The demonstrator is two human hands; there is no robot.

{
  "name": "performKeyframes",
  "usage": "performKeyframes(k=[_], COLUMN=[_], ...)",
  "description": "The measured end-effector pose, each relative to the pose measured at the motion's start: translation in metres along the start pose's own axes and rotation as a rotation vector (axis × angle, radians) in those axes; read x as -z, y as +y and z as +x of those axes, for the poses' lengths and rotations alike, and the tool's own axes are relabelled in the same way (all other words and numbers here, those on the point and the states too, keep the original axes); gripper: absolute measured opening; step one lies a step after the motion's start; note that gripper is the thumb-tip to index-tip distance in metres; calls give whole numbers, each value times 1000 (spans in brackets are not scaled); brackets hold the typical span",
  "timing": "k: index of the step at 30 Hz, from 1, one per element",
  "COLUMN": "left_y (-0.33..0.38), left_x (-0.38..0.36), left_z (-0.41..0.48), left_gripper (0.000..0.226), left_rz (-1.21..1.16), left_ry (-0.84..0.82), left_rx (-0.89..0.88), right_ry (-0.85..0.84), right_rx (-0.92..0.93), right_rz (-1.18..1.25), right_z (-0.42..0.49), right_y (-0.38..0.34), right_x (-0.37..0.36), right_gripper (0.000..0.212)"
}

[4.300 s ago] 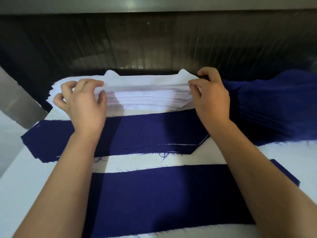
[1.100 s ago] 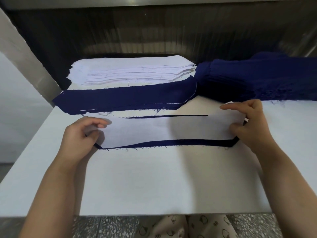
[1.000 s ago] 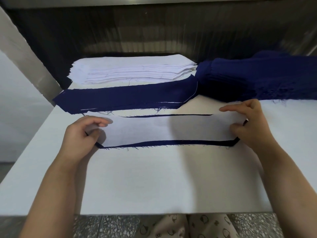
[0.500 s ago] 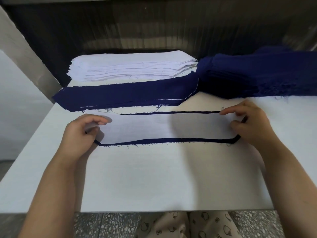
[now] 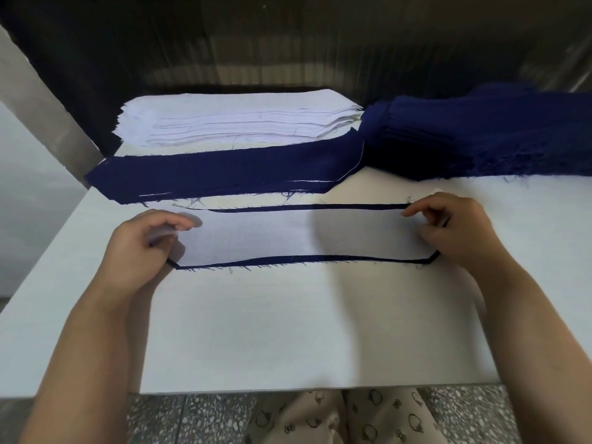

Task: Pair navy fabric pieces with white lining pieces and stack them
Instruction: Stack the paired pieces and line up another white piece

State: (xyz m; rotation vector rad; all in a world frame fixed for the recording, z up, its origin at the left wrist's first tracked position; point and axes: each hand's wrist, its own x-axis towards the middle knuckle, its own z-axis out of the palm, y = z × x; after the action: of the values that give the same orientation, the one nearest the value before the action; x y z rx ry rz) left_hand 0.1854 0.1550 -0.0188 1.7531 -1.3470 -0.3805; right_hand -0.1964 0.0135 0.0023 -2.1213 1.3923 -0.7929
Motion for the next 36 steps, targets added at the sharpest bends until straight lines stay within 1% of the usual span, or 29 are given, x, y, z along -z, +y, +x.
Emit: performKeyframes(k=[6, 11, 16, 18, 20, 22, 24, 26, 29, 32, 34, 36], left_y=[4, 5, 5, 4, 2, 1, 3, 6, 8, 15, 17, 15], left_x=[-1, -1, -1, -1, 1, 3, 3, 2, 4, 5, 3, 1], left_z=[0, 0, 0, 0, 1, 3, 3, 2, 2, -2, -3, -3], left_gripper=[40, 40, 46, 55, 58, 58, 57, 56, 54, 41, 36, 42], left_rz=[-16, 11, 15, 3, 56, 129, 140, 146, 204, 244, 243, 266], left_ry=[-6, -11, -11, -21, -18, -3, -3, 0, 50, 77, 92, 103], left_rx=[19, 12, -8, -54, -93, -88, -86, -94, -57, -18, 29, 73], right_ry=[-38, -27, -40, -46, -68, -96, -100, -55, 77, 229, 273, 223], right_rx=[19, 50, 40, 51, 81, 115, 128, 114, 74, 40, 96, 206], right_rz=[-20, -27, -51, -68, -110, -163, -211, -240, -248, -325, -389, -434], right_z=[0, 0, 0, -1, -1, -2, -2, -1, 1, 0, -1, -1], right_y=[1, 1, 2, 2, 3, 2, 3, 4, 8, 12, 13, 11], right_x=[-1, 0, -1, -1, 0, -1, -2, -2, -2, -2, -1, -2], right_gripper=[43, 42, 41, 43, 43, 39, 33, 26, 18, 16, 15, 18])
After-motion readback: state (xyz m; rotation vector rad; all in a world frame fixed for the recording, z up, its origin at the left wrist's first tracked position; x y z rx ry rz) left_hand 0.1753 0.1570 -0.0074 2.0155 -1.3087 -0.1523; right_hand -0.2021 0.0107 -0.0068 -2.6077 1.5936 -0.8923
